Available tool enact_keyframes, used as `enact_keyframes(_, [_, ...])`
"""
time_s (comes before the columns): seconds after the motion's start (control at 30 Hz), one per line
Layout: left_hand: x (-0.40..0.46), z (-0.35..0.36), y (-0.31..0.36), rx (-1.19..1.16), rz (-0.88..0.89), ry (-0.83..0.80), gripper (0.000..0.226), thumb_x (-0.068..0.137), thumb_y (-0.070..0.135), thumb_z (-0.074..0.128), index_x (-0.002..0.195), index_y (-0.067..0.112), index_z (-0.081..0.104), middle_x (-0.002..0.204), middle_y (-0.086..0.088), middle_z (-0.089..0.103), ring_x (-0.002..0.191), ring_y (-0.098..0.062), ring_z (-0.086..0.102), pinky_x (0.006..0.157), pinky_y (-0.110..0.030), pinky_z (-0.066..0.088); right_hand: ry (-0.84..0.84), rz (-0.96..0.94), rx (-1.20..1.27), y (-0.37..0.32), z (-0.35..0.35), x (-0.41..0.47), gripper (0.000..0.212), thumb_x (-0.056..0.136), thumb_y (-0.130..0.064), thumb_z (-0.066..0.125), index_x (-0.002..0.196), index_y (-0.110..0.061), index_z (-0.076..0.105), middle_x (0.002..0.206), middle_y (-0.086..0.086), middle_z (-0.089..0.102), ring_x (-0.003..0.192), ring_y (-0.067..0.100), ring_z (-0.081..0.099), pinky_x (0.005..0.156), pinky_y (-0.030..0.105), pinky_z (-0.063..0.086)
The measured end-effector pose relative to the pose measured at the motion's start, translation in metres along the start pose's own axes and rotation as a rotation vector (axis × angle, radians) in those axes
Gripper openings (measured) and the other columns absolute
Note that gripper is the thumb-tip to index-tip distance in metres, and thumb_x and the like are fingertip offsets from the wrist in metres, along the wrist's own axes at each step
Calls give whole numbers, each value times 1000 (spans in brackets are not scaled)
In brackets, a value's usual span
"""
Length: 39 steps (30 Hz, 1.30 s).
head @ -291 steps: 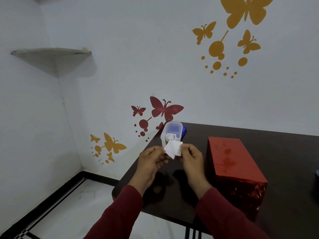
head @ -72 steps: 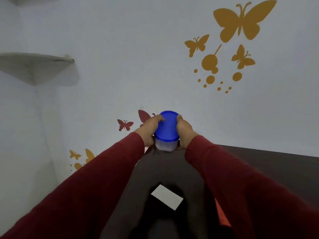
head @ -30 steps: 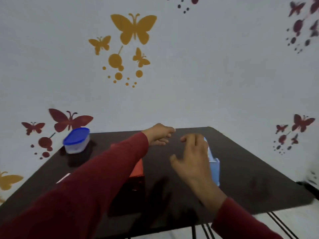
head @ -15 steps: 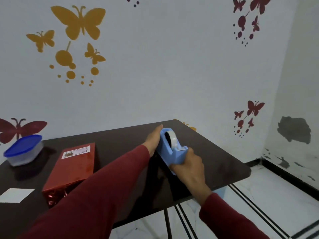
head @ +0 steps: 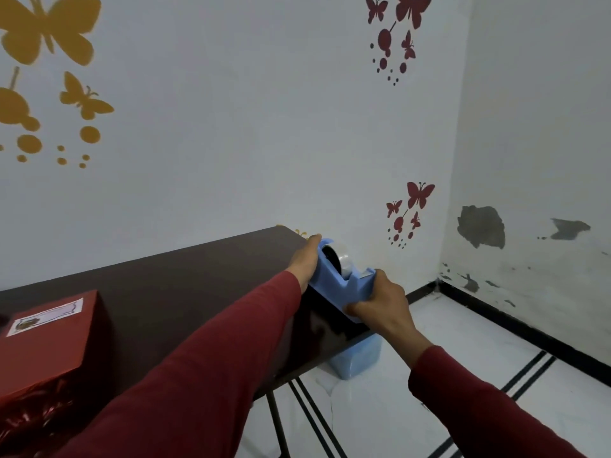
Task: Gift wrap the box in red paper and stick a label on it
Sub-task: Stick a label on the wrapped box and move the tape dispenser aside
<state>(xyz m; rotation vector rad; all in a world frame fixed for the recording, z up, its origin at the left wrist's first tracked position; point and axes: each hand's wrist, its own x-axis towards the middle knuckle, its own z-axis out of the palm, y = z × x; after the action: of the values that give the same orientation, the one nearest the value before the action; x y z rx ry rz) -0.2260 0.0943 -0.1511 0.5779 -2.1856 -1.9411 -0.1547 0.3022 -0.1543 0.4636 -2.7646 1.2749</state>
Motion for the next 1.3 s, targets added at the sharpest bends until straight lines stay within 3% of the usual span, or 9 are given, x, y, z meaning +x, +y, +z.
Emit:
enact_keyframes(0.17, [-67, 6, 27, 169, 109, 78, 38, 98, 47, 40, 115, 44, 74, 131, -16, 61, 120, -31, 58, 106, -41, 46, -13, -21, 42, 0, 0, -4, 90, 75, -26, 86, 150, -14, 37, 114, 4, 61, 101, 24, 61, 90, 35, 53])
enact_keyframes(0.23, [-91, 5, 37, 260, 202, 135, 35, 101, 32, 45, 111, 26, 77, 96, -13, 68, 92, -27, 65, 77, -31, 49, 133, -82, 109, -5, 0, -12, 76, 82, -28, 82, 147, -14, 45, 130, 5, 63, 118, 24, 60, 95, 31, 48])
enact_keyframes(0.33, [-117, -9, 43, 353, 271, 210, 34, 96, 22, 52, 64, 12, 51, 54, 4, 38, 52, -15, 38, 50, -31, 27, 351, -220, 255, -27, -4, -25, 34, 92, -20, 71, 126, -17, 66, 121, -3, 71, 114, 12, 64, 92, 20, 44])
enact_keyframes(0.5, [-162, -60, 44, 356, 361, 278, 7, 94, 23, 61, 97, 20, 66, 96, 6, 64, 86, -12, 58, 68, -25, 42, 236, -266, 471, -83, 9, -52, 12, 91, -13, 67, 94, -21, 76, 87, -15, 73, 84, -14, 64, 72, 1, 45])
enact_keyframes(0.57, [-183, -90, 42, 345, 353, 317, 23, 92, 23, 65, 114, 17, 69, 112, 6, 69, 103, -13, 62, 85, -28, 48, 145, -301, 497, -106, 26, -61, 10, 91, -14, 68, 95, -20, 75, 85, -16, 71, 81, -16, 63, 69, 2, 44])
enact_keyframes(0.8, [-272, -226, 19, 350, 298, 546, 9, 91, 23, 69, 91, 21, 78, 94, 10, 75, 95, -10, 69, 88, -29, 51, -217, -201, 582, -186, 106, -103, 16, 88, -22, 75, 104, -23, 76, 99, -8, 75, 89, 2, 68, 62, 2, 45])
enact_keyframes(0.93, [-324, -310, -16, 292, 148, 839, 11, 90, 27, 67, 97, 24, 75, 102, 7, 75, 102, -16, 67, 98, -35, 51, -464, -175, 507, -227, 169, -135, 49, 88, -36, 76, 133, -20, 64, 130, -3, 66, 113, 10, 60, 94, 22, 46])
enact_keyframes(1.07, [-329, -350, -69, -1, -10, 849, 50, 75, 37, 73, 114, 5, 71, 106, -5, 75, 95, -22, 69, 87, -36, 53, -587, -109, 565, -241, 203, -152, 72, 90, -53, 69, 150, -21, 47, 148, 1, 54, 133, 20, 54, 108, 32, 43])
enact_keyframes(1.3, [-308, -335, -86, -341, -34, 702, 22, 101, 16, 54, 106, 5, 73, 102, -20, 76, 96, -37, 73, 88, -45, 57, -601, -59, 608, -259, 241, -158, 30, 102, -38, 51, 123, -24, 67, 109, -4, 70, 97, 13, 67, 89, 33, 55])
